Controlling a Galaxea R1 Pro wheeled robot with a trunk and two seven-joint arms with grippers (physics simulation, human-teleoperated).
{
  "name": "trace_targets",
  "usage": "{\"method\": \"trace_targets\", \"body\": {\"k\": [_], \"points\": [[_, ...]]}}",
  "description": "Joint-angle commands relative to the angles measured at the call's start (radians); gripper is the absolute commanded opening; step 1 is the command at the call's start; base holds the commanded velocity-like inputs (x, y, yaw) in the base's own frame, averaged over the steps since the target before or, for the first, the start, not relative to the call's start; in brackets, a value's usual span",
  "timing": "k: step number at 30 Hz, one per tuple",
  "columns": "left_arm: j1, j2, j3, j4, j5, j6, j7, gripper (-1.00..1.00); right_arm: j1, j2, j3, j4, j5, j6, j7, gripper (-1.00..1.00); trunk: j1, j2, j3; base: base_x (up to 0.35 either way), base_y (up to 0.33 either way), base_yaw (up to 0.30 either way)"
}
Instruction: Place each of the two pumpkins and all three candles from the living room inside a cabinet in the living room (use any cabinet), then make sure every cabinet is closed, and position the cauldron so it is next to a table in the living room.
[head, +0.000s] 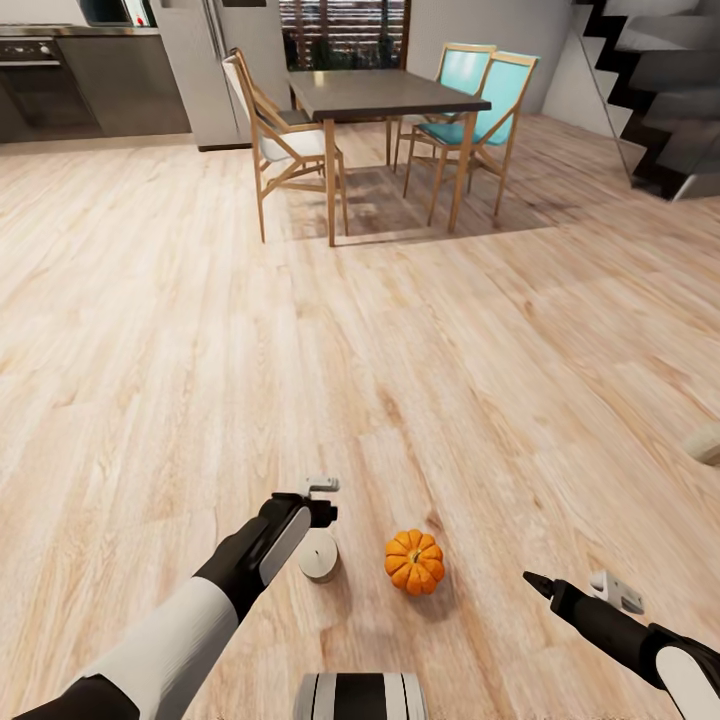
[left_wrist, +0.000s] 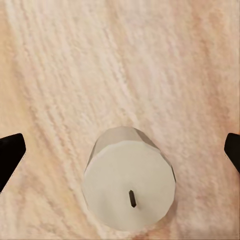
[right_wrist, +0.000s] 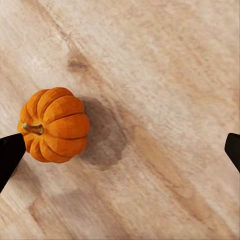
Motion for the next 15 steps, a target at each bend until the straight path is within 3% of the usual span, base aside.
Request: {"method": "trace_targets", "body": {"k": [1, 15], "points": [[0.0, 0.0, -0.004, -0.002, 0.01, -0.007, 0.009, 1.0, 0.0, 0.0, 0.0, -0.001, -0.011, 0.004, -0.01, 1.0, 0.0, -0.001, -0.005, 0.0, 0.0, 0.0], [-0.001, -0.003, -0.011, 0.003, 0.01, -0.012, 0.007, 1.0, -0.001, 0.0, 0.0, -0.001, -0.011, 0.004, -0.01, 1.0, 0.001, -0.001, -0.009, 0.0, 0.0, 0.0]]}}
